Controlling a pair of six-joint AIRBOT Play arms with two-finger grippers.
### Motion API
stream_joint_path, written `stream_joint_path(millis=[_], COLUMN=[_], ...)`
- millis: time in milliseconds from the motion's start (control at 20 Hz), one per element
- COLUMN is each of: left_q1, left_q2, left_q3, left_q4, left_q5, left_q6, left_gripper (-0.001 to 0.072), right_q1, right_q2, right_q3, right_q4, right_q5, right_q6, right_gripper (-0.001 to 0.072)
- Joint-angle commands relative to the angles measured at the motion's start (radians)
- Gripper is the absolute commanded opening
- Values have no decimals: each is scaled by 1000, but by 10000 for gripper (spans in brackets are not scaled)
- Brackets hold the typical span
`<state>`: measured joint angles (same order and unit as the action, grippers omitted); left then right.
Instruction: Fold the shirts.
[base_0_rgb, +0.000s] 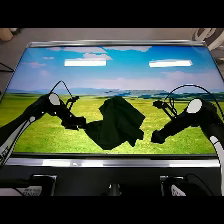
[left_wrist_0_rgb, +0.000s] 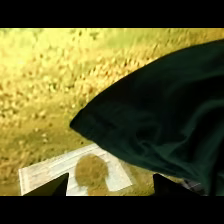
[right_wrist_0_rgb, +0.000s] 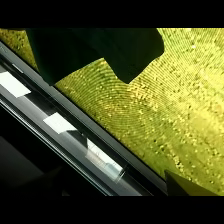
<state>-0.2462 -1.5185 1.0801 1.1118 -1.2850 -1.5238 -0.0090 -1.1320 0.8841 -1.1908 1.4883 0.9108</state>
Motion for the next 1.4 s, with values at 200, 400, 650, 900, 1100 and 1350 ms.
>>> stream_joint_path(millis=[200, 400, 650, 900, 1100, 1350], left_q1=[-59, -64, -65, -67, -95, -138], left_q2=[-6, -49, -40, 21, 59, 61], left_q3=[-61, -61, -53, -43, -42, -41], left_q4=[-103, -104, -103, -101, -100, -100], left_q5=[212, 220, 220, 221, 221, 247], left_q6=[-45, -101, -69, -35, -11, -11], left_gripper=[599, 448, 28, 28, 28, 28], right_q1=[0, 0, 0, 0, 0, 0], right_q2=[-2, -2, -6, -143, -237, -244], right_q3=[-79, -179, -224, -224, -224, -222], right_q4=[68, 128, 197, 342, 445, 467], right_q5=[-72, -185, -316, -383, -445, -471], right_q6=[-18, -18, -18, -88, -123, -119], right_gripper=[679, 698, 698, 701, 676, 81])
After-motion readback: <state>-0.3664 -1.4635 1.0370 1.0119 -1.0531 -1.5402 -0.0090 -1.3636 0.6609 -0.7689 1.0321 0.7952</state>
